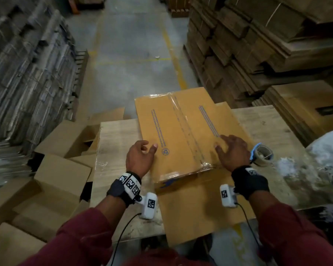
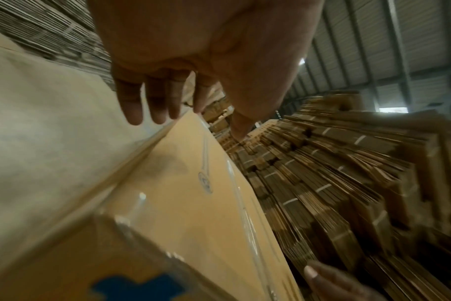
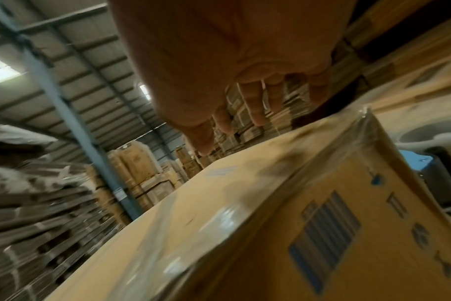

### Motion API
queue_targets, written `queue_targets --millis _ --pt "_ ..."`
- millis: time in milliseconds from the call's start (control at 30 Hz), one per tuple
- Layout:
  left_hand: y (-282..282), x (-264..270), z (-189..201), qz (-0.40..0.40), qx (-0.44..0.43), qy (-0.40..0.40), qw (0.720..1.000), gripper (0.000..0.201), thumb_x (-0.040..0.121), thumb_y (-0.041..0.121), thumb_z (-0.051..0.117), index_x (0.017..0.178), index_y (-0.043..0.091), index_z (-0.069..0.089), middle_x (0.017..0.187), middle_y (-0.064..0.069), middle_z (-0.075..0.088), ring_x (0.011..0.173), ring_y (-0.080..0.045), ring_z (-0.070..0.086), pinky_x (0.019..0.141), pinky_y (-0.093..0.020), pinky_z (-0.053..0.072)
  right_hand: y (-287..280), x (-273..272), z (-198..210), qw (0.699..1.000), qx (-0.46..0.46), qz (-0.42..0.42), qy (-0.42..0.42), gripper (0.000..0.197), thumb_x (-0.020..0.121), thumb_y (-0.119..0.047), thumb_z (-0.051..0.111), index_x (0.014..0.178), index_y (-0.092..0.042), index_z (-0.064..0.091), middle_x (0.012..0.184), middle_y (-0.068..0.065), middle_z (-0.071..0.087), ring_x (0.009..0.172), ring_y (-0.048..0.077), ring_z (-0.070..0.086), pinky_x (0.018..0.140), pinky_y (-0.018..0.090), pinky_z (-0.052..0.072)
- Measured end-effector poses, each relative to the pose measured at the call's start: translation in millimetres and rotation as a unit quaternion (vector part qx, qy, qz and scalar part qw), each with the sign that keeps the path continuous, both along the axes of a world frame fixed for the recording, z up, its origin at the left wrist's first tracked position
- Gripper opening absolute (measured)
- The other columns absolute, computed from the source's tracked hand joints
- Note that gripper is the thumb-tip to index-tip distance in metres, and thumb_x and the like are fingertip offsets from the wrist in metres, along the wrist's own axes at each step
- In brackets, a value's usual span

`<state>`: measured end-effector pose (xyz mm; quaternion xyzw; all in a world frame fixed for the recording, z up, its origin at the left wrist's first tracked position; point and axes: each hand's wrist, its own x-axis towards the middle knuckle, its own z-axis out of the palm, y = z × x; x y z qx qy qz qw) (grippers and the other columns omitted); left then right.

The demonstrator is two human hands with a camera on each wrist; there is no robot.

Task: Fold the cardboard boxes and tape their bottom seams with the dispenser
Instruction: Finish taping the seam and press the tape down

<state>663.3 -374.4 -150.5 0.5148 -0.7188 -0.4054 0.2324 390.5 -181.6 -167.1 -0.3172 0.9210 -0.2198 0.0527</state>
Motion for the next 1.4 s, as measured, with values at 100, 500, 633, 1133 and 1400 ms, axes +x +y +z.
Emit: queue_targets --millis 100,500,633,1133,1400 --pt "16.6 -5.5 -4.5 0.038 0.119 -0.012 0.992 0.087 0.089 0.053 0.075 0.155 0.011 0.039 0.149 -0.015 0.053 0.136 -0.030 0.053 0.108 -0.039 0.047 1.9 -48.0 -4.6 0.994 0.041 -0.046 -0.091 0.085 0.086 -0.069 0.053 0.156 -0.024 0.035 0.156 0.017 0.042 0.142 0.040 0.039 0.112 0.056 0.037" --pt "22.0 8.3 -11.2 0.165 0.216 0.079 0.959 0.097 0.073 0.048 0.091 0.152 0.015 0.046 0.151 -0.011 0.050 0.128 -0.032 0.053 0.102 -0.051 0.050 -4.9 -38.2 19.8 0.967 -0.080 0.011 -0.241 0.057 0.085 -0.035 0.078 0.138 -0.021 0.062 0.127 0.001 0.069 0.117 0.025 0.064 0.098 0.032 0.049" --pt "10.6 28.8 -12.1 0.151 0.211 0.085 0.962 0.108 0.067 0.039 0.096 0.156 0.017 0.039 0.151 -0.010 0.048 0.120 -0.027 0.052 0.099 -0.046 0.050 -22.9 -11.4 37.3 0.966 -0.128 0.033 -0.222 0.069 0.080 -0.026 0.082 0.144 -0.020 0.057 0.134 -0.001 0.066 0.122 0.021 0.062 0.105 0.034 0.048" --pt "-32.9 79.9 -17.0 0.164 0.245 0.135 0.946 0.093 0.076 0.038 0.090 0.154 0.016 0.043 0.147 -0.008 0.052 0.115 -0.025 0.053 0.095 -0.042 0.045 -69.5 64.5 81.0 0.967 -0.205 0.054 -0.139 0.087 0.066 -0.071 0.061 0.145 -0.035 0.053 0.137 -0.005 0.065 0.127 0.023 0.058 0.106 0.051 0.048" --pt "-36.3 72.3 -14.1 0.129 0.344 0.167 0.915 0.113 0.065 0.081 0.078 0.158 0.037 0.030 0.156 -0.005 0.047 0.130 -0.034 0.053 0.099 -0.060 0.049 -128.9 94.1 164.8 0.966 -0.204 0.148 0.057 0.063 0.074 -0.053 0.065 0.136 -0.039 0.061 0.121 0.003 0.069 0.120 0.026 0.056 0.104 0.046 0.043"
